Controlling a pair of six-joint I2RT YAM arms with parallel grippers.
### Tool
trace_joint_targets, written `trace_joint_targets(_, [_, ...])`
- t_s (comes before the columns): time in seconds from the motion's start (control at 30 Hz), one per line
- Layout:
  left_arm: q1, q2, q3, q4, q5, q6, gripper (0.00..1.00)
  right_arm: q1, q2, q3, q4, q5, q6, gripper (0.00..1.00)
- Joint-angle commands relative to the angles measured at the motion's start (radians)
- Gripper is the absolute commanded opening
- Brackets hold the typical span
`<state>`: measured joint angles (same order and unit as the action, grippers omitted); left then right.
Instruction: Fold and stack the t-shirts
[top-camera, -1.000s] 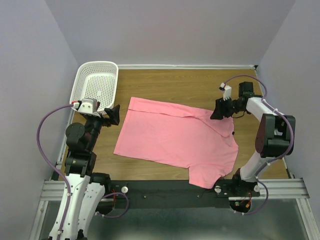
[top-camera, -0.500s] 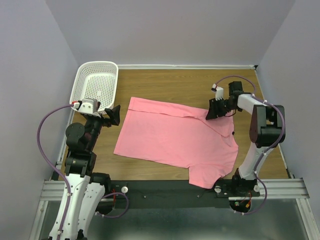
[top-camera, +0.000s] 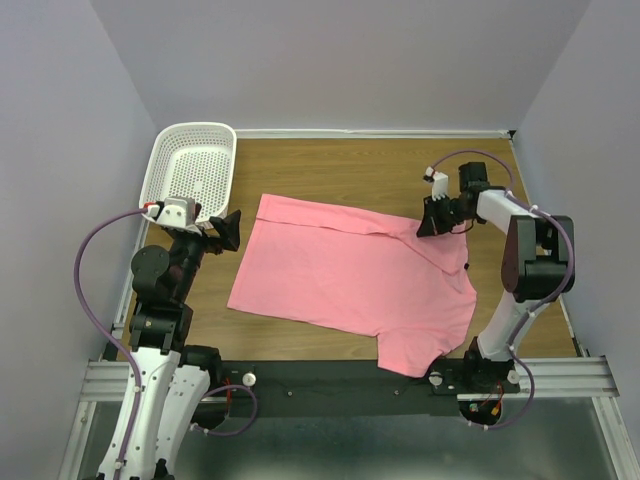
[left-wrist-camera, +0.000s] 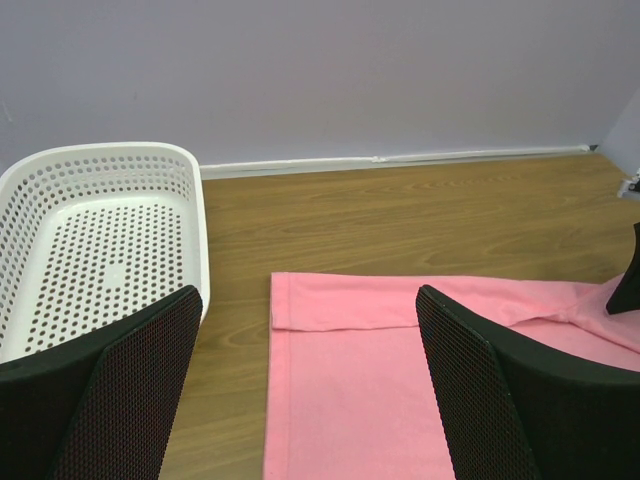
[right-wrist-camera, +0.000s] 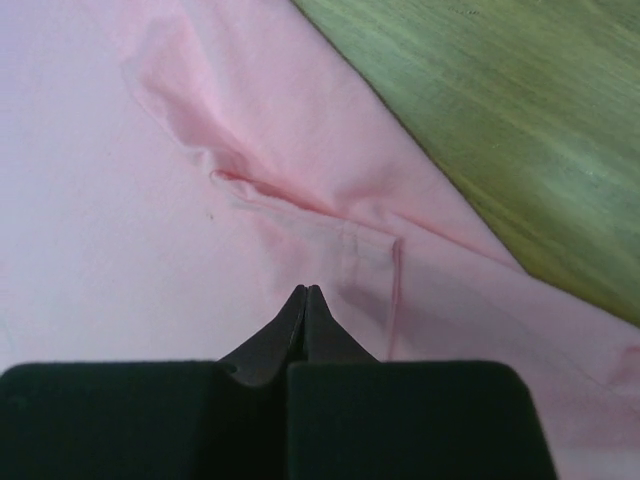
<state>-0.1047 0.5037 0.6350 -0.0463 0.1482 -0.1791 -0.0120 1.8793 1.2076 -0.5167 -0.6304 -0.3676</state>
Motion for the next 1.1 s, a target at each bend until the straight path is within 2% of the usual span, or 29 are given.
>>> trace_joint_targets(0.0, [0.007, -0.010, -0.014, 0.013, 0.022, 0.010, 0.96, 0.009, -0.092, -0.057, 0.001, -0.018, -0.031, 0.01])
trace_joint_targets(0.17, [0.007, -0.007, -0.014, 0.014, 0.022, 0.012, 0.95, 0.010, -0.167, -0.112, 0.000, -0.023, -0.063, 0.01])
trace_joint_targets(0.2, [0.007, -0.005, -0.014, 0.014, 0.022, 0.012, 0.96, 0.010, -0.166, -0.103, 0.009, 0.022, -0.054, 0.09])
trace_joint_targets(0.23, [0.007, -0.005, -0.012, 0.014, 0.024, 0.012, 0.96, 0.010, -0.161, -0.092, 0.018, 0.050, -0.042, 0.22])
trace_joint_targets(0.27, [0.007, -0.004, -0.012, 0.014, 0.022, 0.012, 0.96, 0.010, -0.149, -0.079, 0.024, 0.073, -0.024, 0.43])
trace_joint_targets(0.33, [0.007, -0.004, -0.012, 0.013, 0.022, 0.010, 0.95, 0.010, -0.103, -0.033, 0.030, 0.106, -0.018, 0.50])
trace_joint_targets(0.53, [0.007, -0.007, -0.012, 0.010, 0.011, 0.012, 0.95, 0.010, 0.013, 0.058, 0.029, 0.123, -0.002, 0.50])
trace_joint_targets(0.7, [0.007, -0.002, -0.012, 0.010, 0.014, 0.012, 0.96, 0.010, 0.041, 0.072, 0.026, 0.094, -0.013, 0.45])
trace_joint_targets(0.97, [0.007, -0.001, -0.012, 0.010, 0.014, 0.013, 0.96, 0.032, 0.044, 0.046, 0.007, 0.014, -0.034, 0.32])
trace_joint_targets(1.07, [0.007, -0.002, -0.014, 0.011, 0.014, 0.013, 0.95, 0.033, 0.024, 0.038, 0.004, 0.008, -0.039, 0.18])
